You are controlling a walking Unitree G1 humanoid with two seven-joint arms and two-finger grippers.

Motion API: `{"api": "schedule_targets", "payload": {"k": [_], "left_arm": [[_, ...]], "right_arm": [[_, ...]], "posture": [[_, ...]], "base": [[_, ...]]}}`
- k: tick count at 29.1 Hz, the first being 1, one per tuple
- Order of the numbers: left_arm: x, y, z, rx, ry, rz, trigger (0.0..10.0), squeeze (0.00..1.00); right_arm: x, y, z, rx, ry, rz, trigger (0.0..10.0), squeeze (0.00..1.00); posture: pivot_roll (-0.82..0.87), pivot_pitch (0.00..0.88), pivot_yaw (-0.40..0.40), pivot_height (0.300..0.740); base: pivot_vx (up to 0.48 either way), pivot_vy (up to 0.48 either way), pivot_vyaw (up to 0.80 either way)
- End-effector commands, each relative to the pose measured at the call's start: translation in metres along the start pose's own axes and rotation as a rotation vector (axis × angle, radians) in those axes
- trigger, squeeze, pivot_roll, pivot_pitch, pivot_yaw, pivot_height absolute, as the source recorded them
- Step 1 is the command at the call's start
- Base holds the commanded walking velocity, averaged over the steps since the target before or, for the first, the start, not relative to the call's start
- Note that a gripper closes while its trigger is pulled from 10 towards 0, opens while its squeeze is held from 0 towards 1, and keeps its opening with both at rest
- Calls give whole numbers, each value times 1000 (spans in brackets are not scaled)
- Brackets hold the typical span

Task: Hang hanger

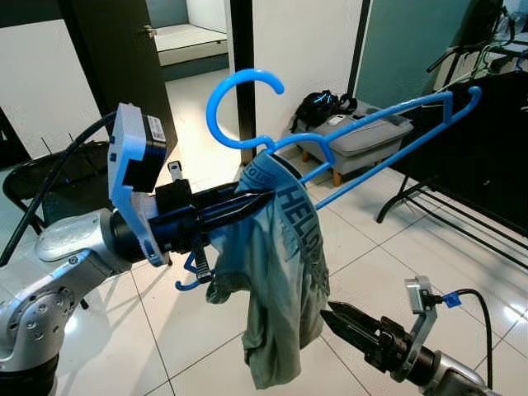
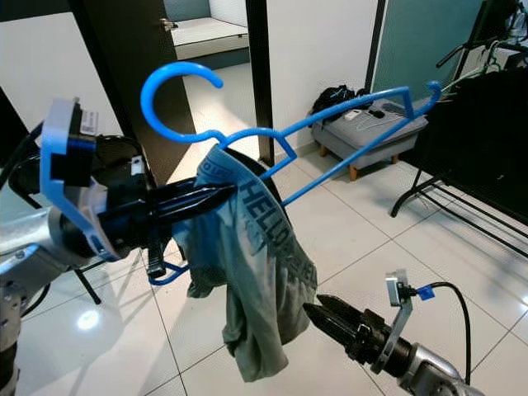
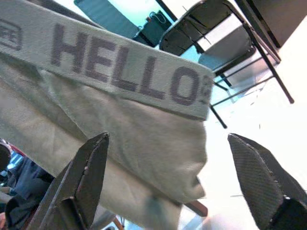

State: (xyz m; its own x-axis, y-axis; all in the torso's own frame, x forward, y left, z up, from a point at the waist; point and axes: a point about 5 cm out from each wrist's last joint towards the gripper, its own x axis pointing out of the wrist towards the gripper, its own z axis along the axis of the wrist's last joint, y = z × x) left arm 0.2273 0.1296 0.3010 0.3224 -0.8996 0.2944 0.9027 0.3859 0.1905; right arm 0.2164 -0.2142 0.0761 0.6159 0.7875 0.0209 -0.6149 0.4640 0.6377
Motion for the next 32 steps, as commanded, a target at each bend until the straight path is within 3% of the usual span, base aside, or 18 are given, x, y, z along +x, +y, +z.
{"api": "schedule_targets", "payload": {"k": [1, 6, 12, 16, 17, 20, 21, 32], "left_arm": [[0, -1, 7, 27, -1, -8, 0, 0], [3, -2, 9, 26, -11, -19, 0, 0], [6, -5, 10, 22, -18, -37, 0, 0], [7, -6, 10, 21, -17, -39, 0, 0], [7, -6, 10, 19, -17, -39, 0, 0], [7, -6, 10, 18, -16, -39, 0, 0], [7, -6, 10, 17, -15, -39, 0, 0], [-4, 4, 1, 17, 46, 20, 0, 0]], "right_arm": [[-3, -1, 0, -21, 12, -13, 10000, 0], [-2, -1, 1, -16, 16, -7, 10000, 0], [16, 8, 6, 0, 3, 95, 10000, 0], [19, 9, 7, 0, 0, 113, 10000, 0], [22, 10, 9, -7, -9, 124, 4667, 0], [24, 10, 11, -13, -16, 129, 4667, 0], [25, 10, 13, -19, -26, 134, 0, 0], [20, 8, 33, -81, -107, 90, 0, 0]], "posture": [[57, 0, 30, 735], [56, 0, 30, 735], [66, 0, 27, 735], [69, 0, 27, 735], [69, 0, 27, 735], [72, 0, 25, 735], [72, 0, 25, 735], [65, 0, 28, 735]], "base": [[0, 0, 0], [0, 0, 0], [0, 0, 0], [0, 0, 0], [0, 0, 0], [0, 0, 0], [0, 0, 0], [0, 0, 0]]}}
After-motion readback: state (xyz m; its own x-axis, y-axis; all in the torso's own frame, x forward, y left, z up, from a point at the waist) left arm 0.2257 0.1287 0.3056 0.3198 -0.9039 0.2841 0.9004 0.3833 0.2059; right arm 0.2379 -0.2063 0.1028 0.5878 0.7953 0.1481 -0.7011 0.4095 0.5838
